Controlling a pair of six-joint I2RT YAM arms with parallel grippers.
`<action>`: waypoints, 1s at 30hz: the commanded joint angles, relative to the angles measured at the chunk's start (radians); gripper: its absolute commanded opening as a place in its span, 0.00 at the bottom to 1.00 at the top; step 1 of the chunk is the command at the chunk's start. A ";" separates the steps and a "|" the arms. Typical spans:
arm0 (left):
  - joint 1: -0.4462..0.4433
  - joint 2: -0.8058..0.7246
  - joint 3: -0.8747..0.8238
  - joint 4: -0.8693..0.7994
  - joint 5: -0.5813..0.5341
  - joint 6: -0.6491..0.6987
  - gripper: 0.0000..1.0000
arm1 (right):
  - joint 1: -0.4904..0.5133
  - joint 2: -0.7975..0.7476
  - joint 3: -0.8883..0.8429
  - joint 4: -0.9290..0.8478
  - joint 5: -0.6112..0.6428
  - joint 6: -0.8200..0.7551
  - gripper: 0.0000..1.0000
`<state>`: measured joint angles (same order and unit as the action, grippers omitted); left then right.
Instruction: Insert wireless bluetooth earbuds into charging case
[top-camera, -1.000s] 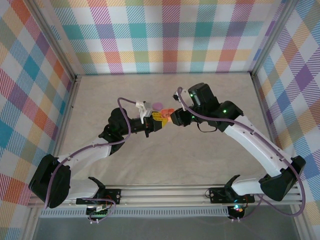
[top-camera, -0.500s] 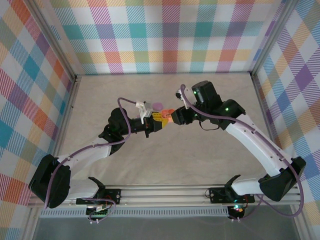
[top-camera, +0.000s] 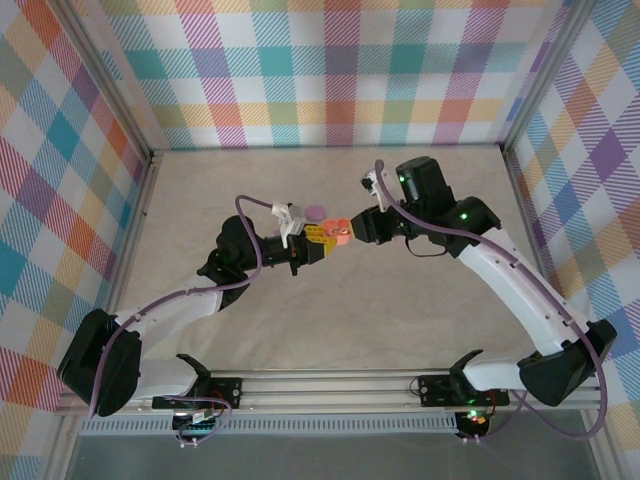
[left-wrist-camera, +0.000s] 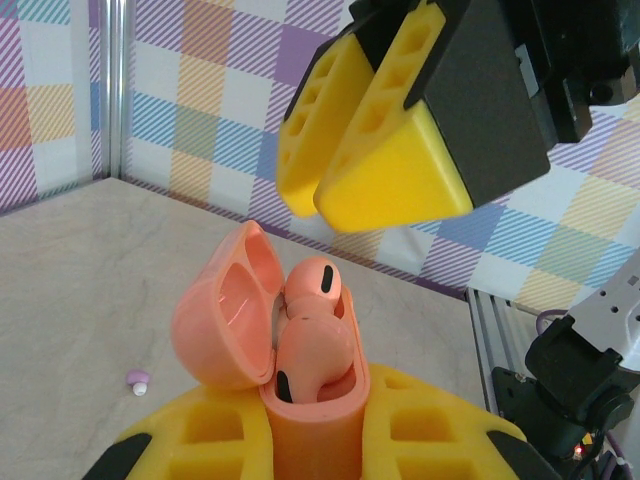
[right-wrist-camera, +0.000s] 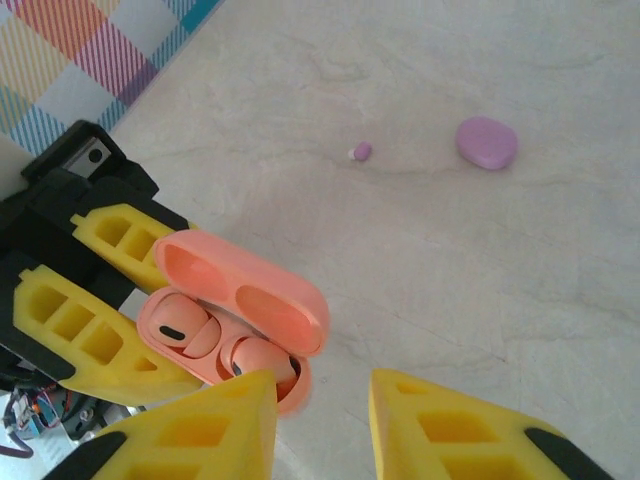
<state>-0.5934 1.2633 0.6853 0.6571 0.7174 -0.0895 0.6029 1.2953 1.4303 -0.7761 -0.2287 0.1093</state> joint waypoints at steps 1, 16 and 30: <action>-0.006 0.001 0.031 0.030 0.032 0.016 0.00 | -0.004 -0.029 0.026 0.034 0.003 0.032 0.30; -0.017 -0.016 0.125 -0.174 0.094 0.153 0.00 | -0.118 0.186 0.197 -0.038 -0.284 0.112 0.30; -0.020 0.029 0.166 -0.137 0.100 0.146 0.00 | -0.111 0.176 0.119 0.026 -0.516 0.134 0.28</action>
<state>-0.6018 1.2869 0.8185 0.4915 0.8112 0.0456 0.4816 1.5124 1.5692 -0.7650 -0.6567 0.2420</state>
